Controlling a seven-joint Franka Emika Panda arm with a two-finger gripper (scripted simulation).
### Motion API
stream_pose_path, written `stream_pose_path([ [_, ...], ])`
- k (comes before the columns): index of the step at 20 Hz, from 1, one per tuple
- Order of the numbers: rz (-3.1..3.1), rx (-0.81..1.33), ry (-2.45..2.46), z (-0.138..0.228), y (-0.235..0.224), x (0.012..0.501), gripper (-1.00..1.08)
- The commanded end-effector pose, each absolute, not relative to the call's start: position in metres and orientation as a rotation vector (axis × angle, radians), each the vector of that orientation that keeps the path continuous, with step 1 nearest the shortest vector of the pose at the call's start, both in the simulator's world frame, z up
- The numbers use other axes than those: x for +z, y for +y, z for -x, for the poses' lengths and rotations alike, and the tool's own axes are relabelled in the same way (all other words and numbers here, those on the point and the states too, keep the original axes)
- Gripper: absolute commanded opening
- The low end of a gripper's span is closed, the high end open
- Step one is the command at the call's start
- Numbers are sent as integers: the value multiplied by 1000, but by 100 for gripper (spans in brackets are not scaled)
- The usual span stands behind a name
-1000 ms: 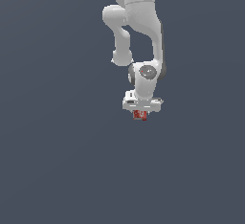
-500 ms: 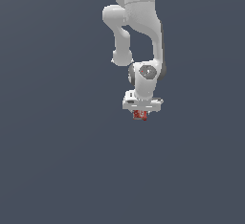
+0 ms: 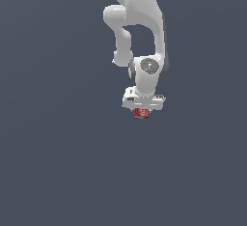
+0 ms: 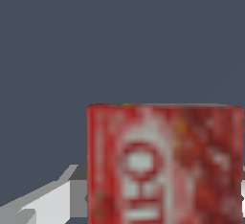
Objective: Pick up the object and move it to a goal position.
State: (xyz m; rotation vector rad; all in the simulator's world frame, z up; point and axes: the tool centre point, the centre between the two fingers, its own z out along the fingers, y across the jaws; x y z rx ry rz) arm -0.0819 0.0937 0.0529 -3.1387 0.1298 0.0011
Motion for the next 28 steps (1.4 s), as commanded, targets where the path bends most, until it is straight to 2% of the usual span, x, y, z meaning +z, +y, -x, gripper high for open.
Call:
stream_pose_path([
  [1,3139,0,130,78,91,70,-100],
  [28,3137,0,130,16,47,334,-100],
])
